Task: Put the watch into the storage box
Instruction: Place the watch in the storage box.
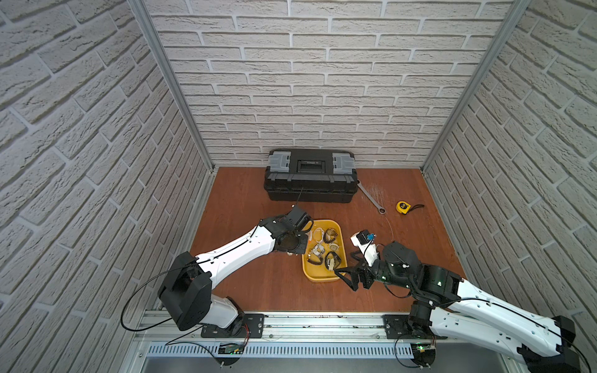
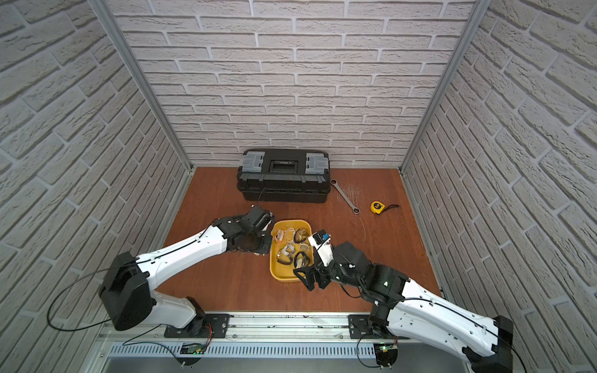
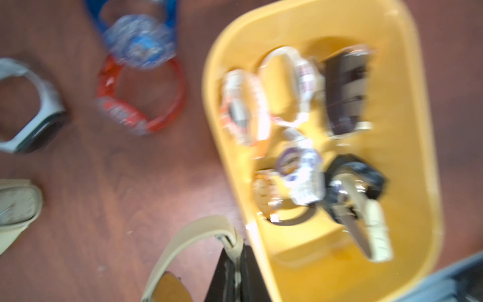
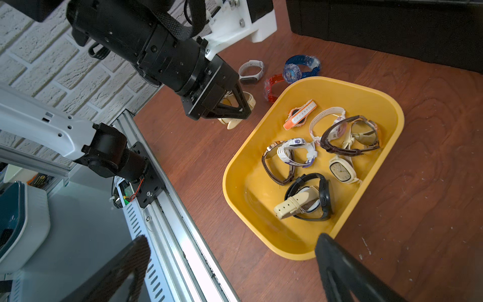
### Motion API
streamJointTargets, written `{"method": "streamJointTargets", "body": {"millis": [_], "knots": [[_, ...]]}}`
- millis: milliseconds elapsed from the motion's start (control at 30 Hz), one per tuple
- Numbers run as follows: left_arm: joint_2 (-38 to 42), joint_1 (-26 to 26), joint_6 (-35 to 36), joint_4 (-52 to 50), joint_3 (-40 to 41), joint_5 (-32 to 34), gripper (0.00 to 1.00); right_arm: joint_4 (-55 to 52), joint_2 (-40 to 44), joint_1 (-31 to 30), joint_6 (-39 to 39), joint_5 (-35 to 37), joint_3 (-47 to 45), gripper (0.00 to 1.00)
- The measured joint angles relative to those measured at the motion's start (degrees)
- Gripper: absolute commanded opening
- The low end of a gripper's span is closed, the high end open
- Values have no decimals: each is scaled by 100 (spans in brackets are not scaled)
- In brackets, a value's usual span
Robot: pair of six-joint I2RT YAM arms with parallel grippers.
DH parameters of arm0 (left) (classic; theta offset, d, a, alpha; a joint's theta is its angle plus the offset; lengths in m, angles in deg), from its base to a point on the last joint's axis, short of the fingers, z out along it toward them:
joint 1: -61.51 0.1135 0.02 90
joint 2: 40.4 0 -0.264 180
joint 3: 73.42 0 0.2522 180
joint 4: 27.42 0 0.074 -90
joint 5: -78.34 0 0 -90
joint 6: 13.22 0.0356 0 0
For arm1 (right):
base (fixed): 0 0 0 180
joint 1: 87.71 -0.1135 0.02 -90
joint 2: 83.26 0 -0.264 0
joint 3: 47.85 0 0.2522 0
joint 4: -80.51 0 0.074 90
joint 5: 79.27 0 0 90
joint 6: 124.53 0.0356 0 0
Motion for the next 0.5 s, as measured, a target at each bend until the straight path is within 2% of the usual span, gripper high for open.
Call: {"method": "streamJointTargets", "body": {"millis": [200, 500], "knots": [[-767, -581, -68, -11, -586, -203, 3, -223, 527, -4, 72, 223, -37, 100], [-1427, -1078, -319, -7, -621, -396, 4, -407, 1038, -4, 170, 428, -144, 100]]}}
